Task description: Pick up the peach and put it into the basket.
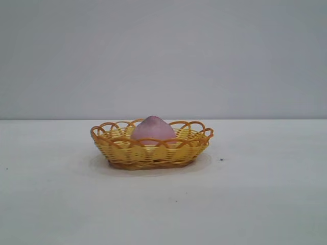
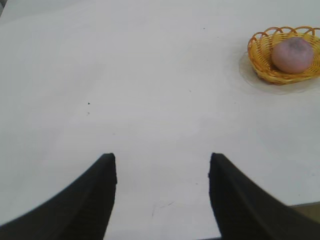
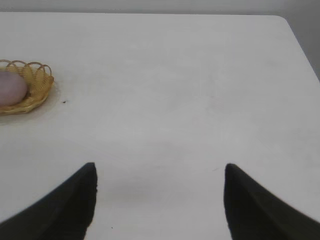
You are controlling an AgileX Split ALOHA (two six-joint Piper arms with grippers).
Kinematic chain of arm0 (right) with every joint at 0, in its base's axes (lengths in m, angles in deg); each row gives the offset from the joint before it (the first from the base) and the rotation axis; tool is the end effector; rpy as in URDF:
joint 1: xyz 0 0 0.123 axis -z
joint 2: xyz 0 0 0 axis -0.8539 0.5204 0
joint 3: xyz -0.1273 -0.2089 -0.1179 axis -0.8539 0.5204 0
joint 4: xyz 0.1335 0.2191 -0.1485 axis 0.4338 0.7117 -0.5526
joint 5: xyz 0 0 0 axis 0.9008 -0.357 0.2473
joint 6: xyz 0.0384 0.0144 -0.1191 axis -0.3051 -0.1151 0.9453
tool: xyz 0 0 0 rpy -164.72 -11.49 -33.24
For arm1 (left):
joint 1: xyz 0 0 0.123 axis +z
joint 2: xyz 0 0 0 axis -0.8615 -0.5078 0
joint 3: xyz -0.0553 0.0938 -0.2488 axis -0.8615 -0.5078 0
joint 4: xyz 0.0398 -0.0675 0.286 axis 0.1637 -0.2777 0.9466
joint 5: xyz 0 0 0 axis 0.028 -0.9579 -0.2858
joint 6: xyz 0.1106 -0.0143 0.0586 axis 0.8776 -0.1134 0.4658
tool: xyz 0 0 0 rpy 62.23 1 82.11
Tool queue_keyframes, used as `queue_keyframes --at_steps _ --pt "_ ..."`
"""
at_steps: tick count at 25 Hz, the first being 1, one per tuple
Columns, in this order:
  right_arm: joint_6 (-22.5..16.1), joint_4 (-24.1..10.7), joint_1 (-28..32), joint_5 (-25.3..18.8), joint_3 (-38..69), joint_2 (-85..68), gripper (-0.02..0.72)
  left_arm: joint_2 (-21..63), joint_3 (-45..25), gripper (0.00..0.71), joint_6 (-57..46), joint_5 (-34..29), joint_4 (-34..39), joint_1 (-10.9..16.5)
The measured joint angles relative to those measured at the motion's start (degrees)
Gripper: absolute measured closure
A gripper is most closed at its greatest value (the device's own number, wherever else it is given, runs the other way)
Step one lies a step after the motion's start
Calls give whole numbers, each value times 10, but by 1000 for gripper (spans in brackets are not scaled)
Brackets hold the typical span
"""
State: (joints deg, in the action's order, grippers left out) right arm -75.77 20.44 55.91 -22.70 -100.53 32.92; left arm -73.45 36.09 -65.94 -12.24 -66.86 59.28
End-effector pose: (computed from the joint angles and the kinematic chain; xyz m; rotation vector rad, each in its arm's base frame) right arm 0.0728 0.0098 0.2725 -0.1030 2.1121 0.0690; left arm 0.0748 -0.0090 0.2728 0.0849 2.0971 -0.0518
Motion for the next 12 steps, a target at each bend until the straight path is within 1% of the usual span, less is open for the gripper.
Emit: queue_keyframes --at_steps 5,12 --pt "0 0 0 0 0 0 244 0 0 352 0 0 25 0" --pt "0 0 0 0 0 0 244 0 0 352 0 0 25 0"
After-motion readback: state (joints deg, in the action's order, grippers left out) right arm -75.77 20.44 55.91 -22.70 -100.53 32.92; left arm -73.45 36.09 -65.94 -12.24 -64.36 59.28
